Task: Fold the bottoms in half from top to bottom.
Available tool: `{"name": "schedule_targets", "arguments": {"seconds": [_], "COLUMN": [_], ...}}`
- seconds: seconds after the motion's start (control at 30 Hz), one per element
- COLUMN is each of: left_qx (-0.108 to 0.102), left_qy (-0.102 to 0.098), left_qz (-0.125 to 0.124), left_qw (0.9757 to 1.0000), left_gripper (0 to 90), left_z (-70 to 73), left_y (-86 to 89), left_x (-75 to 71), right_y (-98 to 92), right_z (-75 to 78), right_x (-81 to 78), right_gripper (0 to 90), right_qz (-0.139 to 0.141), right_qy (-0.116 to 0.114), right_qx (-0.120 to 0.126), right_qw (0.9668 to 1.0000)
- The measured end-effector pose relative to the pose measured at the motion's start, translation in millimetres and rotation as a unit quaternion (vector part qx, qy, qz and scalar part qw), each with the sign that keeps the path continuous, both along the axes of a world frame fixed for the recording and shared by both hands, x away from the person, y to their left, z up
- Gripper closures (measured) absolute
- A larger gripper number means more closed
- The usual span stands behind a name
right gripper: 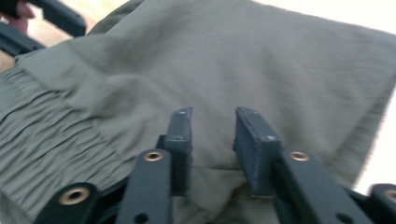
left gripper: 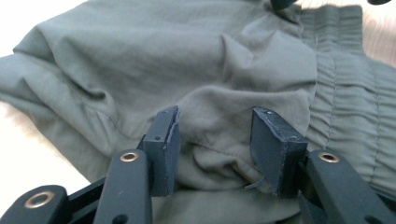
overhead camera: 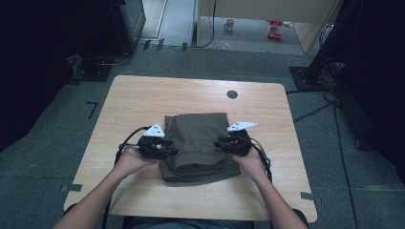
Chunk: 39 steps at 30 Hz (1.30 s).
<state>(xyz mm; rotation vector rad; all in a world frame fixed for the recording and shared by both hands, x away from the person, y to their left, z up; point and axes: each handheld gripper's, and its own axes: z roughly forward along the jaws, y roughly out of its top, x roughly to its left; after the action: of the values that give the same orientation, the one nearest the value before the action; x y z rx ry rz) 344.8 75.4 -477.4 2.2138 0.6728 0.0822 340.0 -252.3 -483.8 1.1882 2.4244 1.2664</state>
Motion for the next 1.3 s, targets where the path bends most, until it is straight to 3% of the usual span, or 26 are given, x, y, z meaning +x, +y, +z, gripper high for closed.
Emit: {"name": "schedule_targets", "arguments": {"seconds": [0.03, 0.07, 0.13, 0.17, 0.27, 0.47, 0.53, 0.8, 0.97, 1.2, 1.3], "left_qx": [0.0, -0.002, -0.002, -0.004, -0.012, -0.017, -0.022, -0.02, -0.021, -0.022, -0.031], "left_qy": [0.0, 0.006, 0.009, 0.009, 0.014, 0.006, 0.003, -0.006, -0.001, 0.002, -0.006], "left_qz": [0.0, 0.005, 0.006, 0.007, 0.015, 0.044, 0.057, 0.072, 0.086, 0.087, 0.091], "left_qw": [1.0, 1.0, 0.9999, 0.9999, 0.9997, 0.9989, 0.9981, 0.9972, 0.9961, 0.9959, 0.9953], "left_gripper": [50.5, 50.2, 49.9, 49.2, 47.6, 51.1, 53.9, 58.9, 58.8, 61.1, 63.1], "left_z": [0.0, -2.3, -3.5, -4.4, -4.3, 1.4, 3.2, 1.9, -0.4, -0.5, -4.1], "left_y": [0.0, 1.1, 2.0, 2.5, 5.7, 15.1, 18.8, 20.1, 19.3, 15.3, 11.0], "left_x": [0.0, -0.8, -1.2, -0.9, 3.7, 22.2, 36.7, 66.7, 94.3, 113.1, 116.6], "right_y": [0.0, 5.3, 7.1, 9.7, 10.5, 3.8, 1.0, -0.8, -4.0, -4.4, -0.2], "right_z": [0.0, -5.0, -7.4, -12.2, -18.8, -13.9, -13.1, -10.0, -11.4, -12.6, -12.7], "right_x": [0.0, -5.1, -6.9, -9.8, -13.2, -6.5, 2.6, 24.4, 43.9, 62.4, 72.8], "right_gripper": [63.6, 54.5, 50.2, 49.2, 48.3, 51.9, 53.7, 55.9, 55.9, 56.6, 54.5], "right_qz": [0.0, 0.011, 0.014, 0.022, 0.033, 0.005, -0.012, -0.042, -0.055, -0.066, -0.071], "right_qy": [0.0, -0.004, -0.004, -0.011, -0.023, -0.027, -0.031, -0.034, -0.02, -0.023, -0.035], "right_qx": [0.0, -0.009, -0.014, -0.028, -0.038, -0.022, -0.018, -0.011, -0.019, -0.034, -0.036], "right_qw": [1.0, 0.9999, 0.9998, 0.9993, 0.9985, 0.9994, 0.9993, 0.9985, 0.9981, 0.997, 0.9962]}}
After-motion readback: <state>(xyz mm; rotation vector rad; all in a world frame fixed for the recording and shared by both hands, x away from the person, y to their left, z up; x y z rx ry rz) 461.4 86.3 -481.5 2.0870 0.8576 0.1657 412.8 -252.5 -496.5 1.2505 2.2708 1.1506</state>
